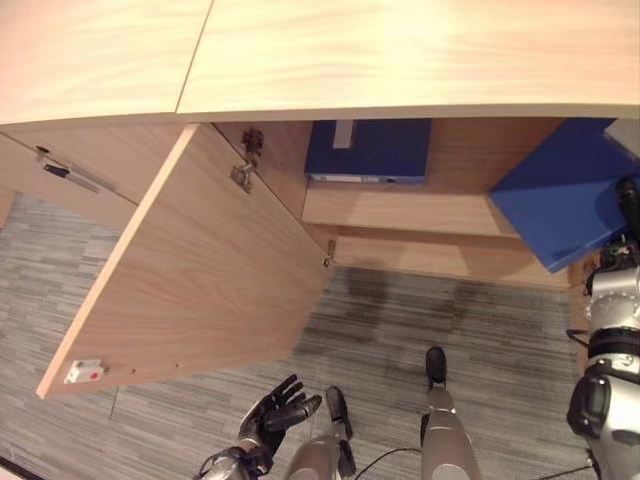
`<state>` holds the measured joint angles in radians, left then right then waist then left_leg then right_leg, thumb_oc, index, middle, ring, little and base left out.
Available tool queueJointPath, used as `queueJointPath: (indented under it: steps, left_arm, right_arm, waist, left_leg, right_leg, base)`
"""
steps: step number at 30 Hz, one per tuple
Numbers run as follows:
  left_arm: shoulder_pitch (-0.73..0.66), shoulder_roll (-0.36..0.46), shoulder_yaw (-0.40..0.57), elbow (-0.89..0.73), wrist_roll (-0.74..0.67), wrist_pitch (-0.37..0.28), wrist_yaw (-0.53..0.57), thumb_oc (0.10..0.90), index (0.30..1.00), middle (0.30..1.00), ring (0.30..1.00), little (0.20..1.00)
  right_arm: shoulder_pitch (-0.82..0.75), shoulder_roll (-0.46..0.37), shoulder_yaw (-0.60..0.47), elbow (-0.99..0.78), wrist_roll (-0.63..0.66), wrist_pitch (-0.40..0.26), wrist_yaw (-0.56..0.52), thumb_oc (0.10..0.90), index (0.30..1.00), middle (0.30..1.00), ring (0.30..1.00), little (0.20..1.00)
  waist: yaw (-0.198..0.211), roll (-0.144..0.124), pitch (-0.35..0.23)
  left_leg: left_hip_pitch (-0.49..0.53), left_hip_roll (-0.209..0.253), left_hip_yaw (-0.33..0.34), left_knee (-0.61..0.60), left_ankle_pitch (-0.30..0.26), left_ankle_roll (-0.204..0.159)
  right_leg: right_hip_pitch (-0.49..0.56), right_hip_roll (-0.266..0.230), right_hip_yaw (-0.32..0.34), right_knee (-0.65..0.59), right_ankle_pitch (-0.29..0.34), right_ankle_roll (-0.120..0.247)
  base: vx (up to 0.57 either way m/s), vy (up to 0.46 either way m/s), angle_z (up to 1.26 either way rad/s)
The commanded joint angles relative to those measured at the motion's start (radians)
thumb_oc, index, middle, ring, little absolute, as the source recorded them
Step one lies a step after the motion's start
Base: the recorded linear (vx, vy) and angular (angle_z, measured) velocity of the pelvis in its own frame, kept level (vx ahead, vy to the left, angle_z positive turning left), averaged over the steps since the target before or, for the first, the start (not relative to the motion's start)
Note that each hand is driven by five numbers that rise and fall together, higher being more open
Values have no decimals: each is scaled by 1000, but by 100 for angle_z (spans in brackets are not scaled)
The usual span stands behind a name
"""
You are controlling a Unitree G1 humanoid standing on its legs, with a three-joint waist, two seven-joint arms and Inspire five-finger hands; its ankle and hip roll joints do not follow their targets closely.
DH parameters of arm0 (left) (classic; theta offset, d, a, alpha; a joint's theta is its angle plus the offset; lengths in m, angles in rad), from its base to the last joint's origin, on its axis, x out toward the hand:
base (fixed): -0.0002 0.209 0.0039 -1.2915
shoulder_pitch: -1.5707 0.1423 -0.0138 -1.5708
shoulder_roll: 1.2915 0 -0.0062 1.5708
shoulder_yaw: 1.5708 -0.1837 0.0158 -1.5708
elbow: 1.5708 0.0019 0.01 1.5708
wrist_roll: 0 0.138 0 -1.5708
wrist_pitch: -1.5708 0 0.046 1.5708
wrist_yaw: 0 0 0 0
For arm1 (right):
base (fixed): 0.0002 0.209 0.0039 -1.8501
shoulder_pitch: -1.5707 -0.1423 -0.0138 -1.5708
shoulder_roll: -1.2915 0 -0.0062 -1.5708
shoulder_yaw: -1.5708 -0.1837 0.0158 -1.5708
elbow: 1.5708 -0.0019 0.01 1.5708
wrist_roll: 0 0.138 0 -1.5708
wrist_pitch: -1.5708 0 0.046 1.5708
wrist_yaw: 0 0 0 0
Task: Put the empty folder in the office cabinet
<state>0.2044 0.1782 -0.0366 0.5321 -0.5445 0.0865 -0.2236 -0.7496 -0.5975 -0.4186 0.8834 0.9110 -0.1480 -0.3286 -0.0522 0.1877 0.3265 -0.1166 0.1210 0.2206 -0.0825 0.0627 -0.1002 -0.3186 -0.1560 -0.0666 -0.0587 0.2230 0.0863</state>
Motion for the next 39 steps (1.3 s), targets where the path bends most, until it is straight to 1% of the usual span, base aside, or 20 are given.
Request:
queueJointPath:
  steps: [1,4,5,6,7,8,9,11,12,13,16,18,19,20,22,23,25,30,34,39]
  left_arm:
    - [28,31,23,-8,-17,-25,9,800,900,900,900,900]
    - [29,26,59,22,-19,-26,20,800,900,900,900,900]
    - [28,26,77,31,-30,-24,25,800,900,900,900,900]
    - [28,26,77,31,-30,-24,25,800,900,900,900,900]
    - [26,32,90,48,-37,-23,32,800,900,900,900,900]
    - [20,31,102,77,-58,-17,38,800,900,900,900,900]
    - [14,29,109,88,-72,-18,41,800,900,900,900,900]
    - [4,28,116,110,-88,-18,40,800,900,900,900,900]
    - [1,29,117,122,-89,-18,38,800,900,900,900,900]
    - [0,29,117,123,-89,-19,38,800,900,900,900,900]
    - [-1,18,130,152,-90,-11,33,800,900,900,900,900]
    - [-5,7,139,173,-83,-19,36,800,900,900,900,900]
    - [-5,7,139,174,-83,-19,36,800,900,900,900,900]
    - [-4,9,144,205,-64,-30,47,800,900,900,900,900]
    - [-6,14,147,228,-51,-38,52,800,900,900,900,900]
    - [1,10,151,267,-30,-37,54,800,900,900,900,900]
    - [1,16,154,317,-8,-50,69,800,900,900,900,900]
    - [-17,12,124,364,31,-63,81,800,900,900,900,900]
    - [-37,28,103,379,49,-68,86,800,900,900,900,900]
    - [-61,47,98,328,43,-70,93,800,900,900,900,900]
  right_arm:
    - [-78,-98,54,-56,-40,-110,21,400,300,300,300,300]
    - [-67,-75,51,-74,-36,-114,17,400,300,300,300,300]
    - [-60,-57,49,-97,-36,-119,9,400,300,300,300,300]
    - [-60,-56,48,-98,-36,-118,9,400,300,300,300,300]
    - [-62,-47,47,-121,-38,-124,0,400,300,300,300,300]
    - [-88,-38,51,-142,-37,-123,-13,400,300,300,300,300]
    - [-109,-31,56,-156,-41,-123,-17,400,300,300,300,300]
    - [-140,-36,68,-155,-45,-129,-19,400,300,300,300,300]
    - [-155,-38,73,-150,-46,-134,-23,400,300,300,300,300]
    - [-155,-38,74,-150,-46,-134,-23,400,300,300,300,300]
    - [-151,-24,54,-173,-58,-127,-30,400,300,300,300,300]
    - [-157,-22,59,-171,-55,-135,-33,400,300,300,300,300]
    - [-158,-23,60,-170,-55,-135,-33,400,300,300,300,300]
    - [-170,-16,70,-162,-55,-139,-35,400,300,300,300,300]
    - [-181,-6,75,-160,-49,-144,-34,400,300,300,300,300]
    - [-173,10,82,-147,-45,-141,-31,400,300,300,300,300]
    - [-182,26,70,-146,-35,-135,-28,400,300,300,300,300]
    - [-167,52,42,-166,-45,-135,-48,400,300,300,300,300]
    - [-154,84,26,-206,-50,-137,-53,400,300,300,300,300]
    - [-156,111,2,-243,-46,-134,-66,400,300,300,300,300]
  waist:
    - [0,-19,-59]
    - [4,-28,-64]
    - [11,-35,-58]
    - [11,-35,-58]
    - [19,-49,-44]
    - [43,-70,-12]
    - [57,-75,3]
    - [85,-76,24]
    - [87,-80,26]
    - [86,-80,24]
    - [115,-55,29]
    - [132,-37,28]
    - [132,-37,27]
    - [145,-31,35]
    - [151,-35,34]
    - [156,-37,24]
    - [163,-37,20]
    - [158,-40,19]
    - [155,-44,23]
    - [158,-56,23]
  left_leg:
    - [19,89,-144,-5,-58,-37]
    - [41,112,-131,-5,-49,-29]
    - [53,122,-120,-5,-22,-24]
    - [53,122,-120,-5,-21,-24]
    - [34,123,-119,57,-28,-16]
    - [-23,102,-165,186,-63,6]
    - [-60,81,-212,242,-66,16]
    - [-141,-12,-321,299,-68,24]
    - [-180,-42,-348,293,-76,26]
    - [-183,-43,-349,293,-74,26]
    - [-297,-123,-358,192,-25,24]
    - [-331,-146,-366,106,1,21]
    - [-330,-146,-366,103,4,21]
    - [-381,-181,-393,61,12,17]
    - [-395,-186,-404,53,17,18]
    - [-363,-183,-433,17,8,25]
    - [-351,-175,-448,7,35,23]
    - [-319,-157,-406,-3,60,38]
    - [-304,-171,-382,15,63,59]
    - [-325,-199,-349,62,29,79]
  right_leg:
    - [-108,-33,74,345,-237,17]
    - [-106,-15,79,351,-255,4]
    - [-97,-6,79,343,-255,-9]
    - [-96,-5,79,341,-253,-10]
    - [-80,-4,77,334,-259,-22]
    - [-60,-4,79,324,-264,-43]
    - [-57,-1,83,317,-258,-52]
    - [-46,10,91,298,-252,-69]
    - [-41,10,91,284,-249,-71]
    - [-43,9,90,282,-248,-70]
    - [-8,60,99,260,-272,-83]
    - [-10,90,115,265,-286,-84]
    - [-11,90,116,266,-286,-84]
    - [0,115,139,266,-291,-85]
    - [-2,124,157,269,-291,-84]
    - [6,137,174,267,-307,-81]
    - [19,147,199,245,-301,-79]
    - [42,137,207,211,-298,-74]
    - [60,108,220,201,-298,-65]
    - [72,67,210,145,-259,-59]
  base:
    - [23,-127,0]
    - [65,-159,3]
    - [15,-124,-5]
    - [-5,-176,-9]
    - [-15,-249,-7]
    - [-28,-288,-6]
    - [-51,-221,-18]
    - [-53,-87,-34]
    - [-34,-45,-16]
    - [0,0,0]
    - [40,37,19]
    - [59,60,-15]
    - [98,63,-66]
    - [71,46,-70]
    - [112,76,-34]
    - [116,116,-34]
    - [111,130,-62]
    - [103,125,-23]
    - [110,176,-7]
    - [69,122,-5]
